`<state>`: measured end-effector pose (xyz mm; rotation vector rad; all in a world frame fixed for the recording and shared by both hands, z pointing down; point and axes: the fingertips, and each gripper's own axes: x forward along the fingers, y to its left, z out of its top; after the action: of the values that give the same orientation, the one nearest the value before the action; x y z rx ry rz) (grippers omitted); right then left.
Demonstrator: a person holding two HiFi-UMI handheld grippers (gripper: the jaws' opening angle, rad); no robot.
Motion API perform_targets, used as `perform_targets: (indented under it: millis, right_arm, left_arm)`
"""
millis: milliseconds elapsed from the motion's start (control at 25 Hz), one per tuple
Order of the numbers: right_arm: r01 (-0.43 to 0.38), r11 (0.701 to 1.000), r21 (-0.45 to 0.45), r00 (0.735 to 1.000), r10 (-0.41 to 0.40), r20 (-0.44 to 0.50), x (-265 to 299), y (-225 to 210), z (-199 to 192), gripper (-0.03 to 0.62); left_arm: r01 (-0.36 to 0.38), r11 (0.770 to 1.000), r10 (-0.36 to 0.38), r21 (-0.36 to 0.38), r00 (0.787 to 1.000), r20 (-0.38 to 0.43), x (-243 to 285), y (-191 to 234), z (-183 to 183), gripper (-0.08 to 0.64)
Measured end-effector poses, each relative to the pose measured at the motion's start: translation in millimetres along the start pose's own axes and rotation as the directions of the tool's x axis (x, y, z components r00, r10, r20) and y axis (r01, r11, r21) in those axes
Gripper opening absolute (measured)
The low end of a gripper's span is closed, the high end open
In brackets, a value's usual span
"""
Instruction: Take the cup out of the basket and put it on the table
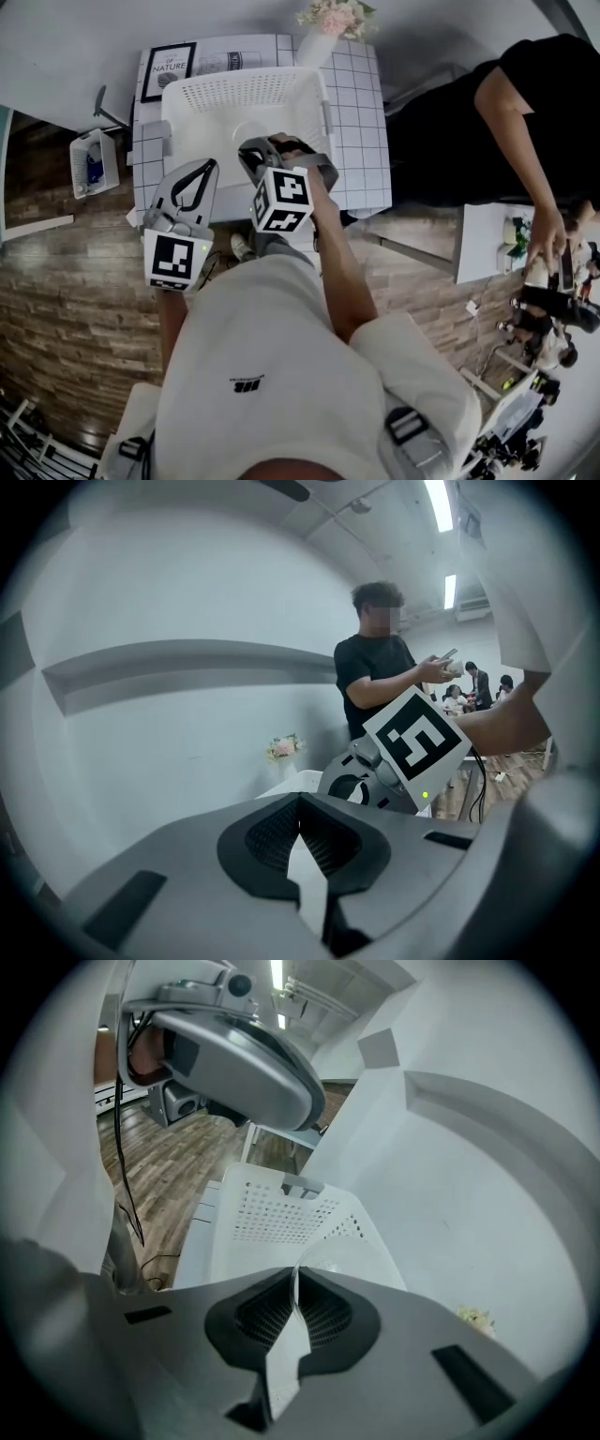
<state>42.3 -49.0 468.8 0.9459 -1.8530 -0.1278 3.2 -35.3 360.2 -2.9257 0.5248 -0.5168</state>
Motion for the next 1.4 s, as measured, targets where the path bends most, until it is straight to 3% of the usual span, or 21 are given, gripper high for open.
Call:
perform_targets:
  millis: [720,1400]
  right_arm:
    - [0.139,0.986,0.096,0.990,-0.135,-0.050,-50,-9,-32,0.021]
    - [0.255,0.950,0.180,0.965,-0.239,-0.104,-103,-35,-97,0.021]
  left_arm:
    - [0.132,0.990,-0.134,0.053,0.990,0.035,20,-39,18,0.008]
    - [0.270,0.953,-0.280,0.140,0.958,0.058,80,-95,56,0.009]
